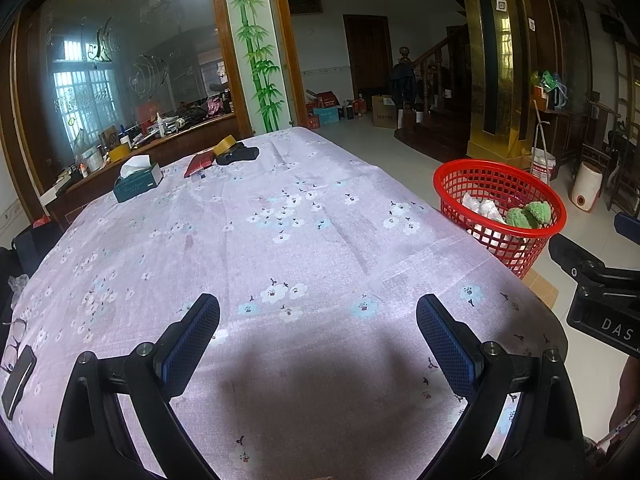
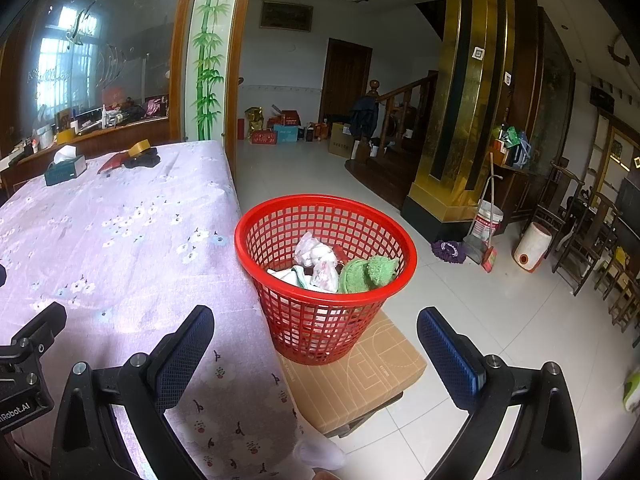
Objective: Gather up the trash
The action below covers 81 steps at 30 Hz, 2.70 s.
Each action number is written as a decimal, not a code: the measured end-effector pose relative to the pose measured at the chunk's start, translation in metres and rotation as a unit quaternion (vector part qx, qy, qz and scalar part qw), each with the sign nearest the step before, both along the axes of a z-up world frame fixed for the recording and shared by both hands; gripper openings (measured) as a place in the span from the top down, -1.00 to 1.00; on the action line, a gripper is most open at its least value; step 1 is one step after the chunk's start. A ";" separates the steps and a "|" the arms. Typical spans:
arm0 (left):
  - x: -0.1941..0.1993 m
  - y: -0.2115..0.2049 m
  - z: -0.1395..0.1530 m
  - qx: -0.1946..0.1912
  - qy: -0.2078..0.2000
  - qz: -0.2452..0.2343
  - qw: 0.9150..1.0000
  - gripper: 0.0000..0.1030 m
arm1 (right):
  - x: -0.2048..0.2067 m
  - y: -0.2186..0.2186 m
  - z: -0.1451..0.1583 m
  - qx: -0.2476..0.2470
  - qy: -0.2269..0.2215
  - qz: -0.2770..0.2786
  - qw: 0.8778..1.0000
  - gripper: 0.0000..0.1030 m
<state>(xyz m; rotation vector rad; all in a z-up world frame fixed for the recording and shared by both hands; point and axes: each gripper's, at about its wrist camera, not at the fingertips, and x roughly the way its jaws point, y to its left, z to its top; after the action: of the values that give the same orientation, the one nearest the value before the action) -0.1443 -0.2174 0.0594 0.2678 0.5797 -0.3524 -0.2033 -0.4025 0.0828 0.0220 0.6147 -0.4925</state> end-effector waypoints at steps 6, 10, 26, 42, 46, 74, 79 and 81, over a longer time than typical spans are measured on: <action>0.000 0.000 0.000 0.000 0.000 0.000 1.000 -0.90 | 0.000 0.001 -0.002 0.002 0.001 0.001 1.000 -0.99; 0.002 0.008 -0.004 -0.007 0.011 0.005 1.000 -0.90 | 0.002 0.004 -0.003 0.002 0.001 0.005 1.000 -0.99; 0.081 0.185 -0.019 -0.051 0.113 0.216 0.968 -0.90 | 0.114 0.107 -0.026 0.079 0.093 0.174 0.977 -0.99; 0.124 0.255 -0.043 -0.038 0.173 0.254 0.951 -0.90 | 0.219 0.187 -0.071 0.103 0.189 0.183 0.959 -0.99; 0.130 0.252 -0.048 -0.030 0.193 0.238 0.952 -0.90 | 0.221 0.185 -0.069 0.106 0.190 0.179 0.959 -0.99; 0.139 0.252 -0.053 -0.037 0.207 0.234 0.949 -1.00 | 0.222 0.184 -0.069 0.106 0.190 0.180 0.959 -0.99; 0.138 0.253 -0.053 -0.038 0.208 0.232 0.950 -1.00 | 0.222 0.184 -0.068 0.106 0.190 0.180 0.959 -0.99; 0.138 0.253 -0.053 -0.038 0.208 0.230 0.950 -1.00 | 0.222 0.184 -0.069 0.106 0.190 0.180 0.959 -0.99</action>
<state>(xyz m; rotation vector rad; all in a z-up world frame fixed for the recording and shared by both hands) -0.0064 0.0352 0.0067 -0.0252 1.0181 0.0276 0.0185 -0.2185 0.0141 0.0179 1.0243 -0.0725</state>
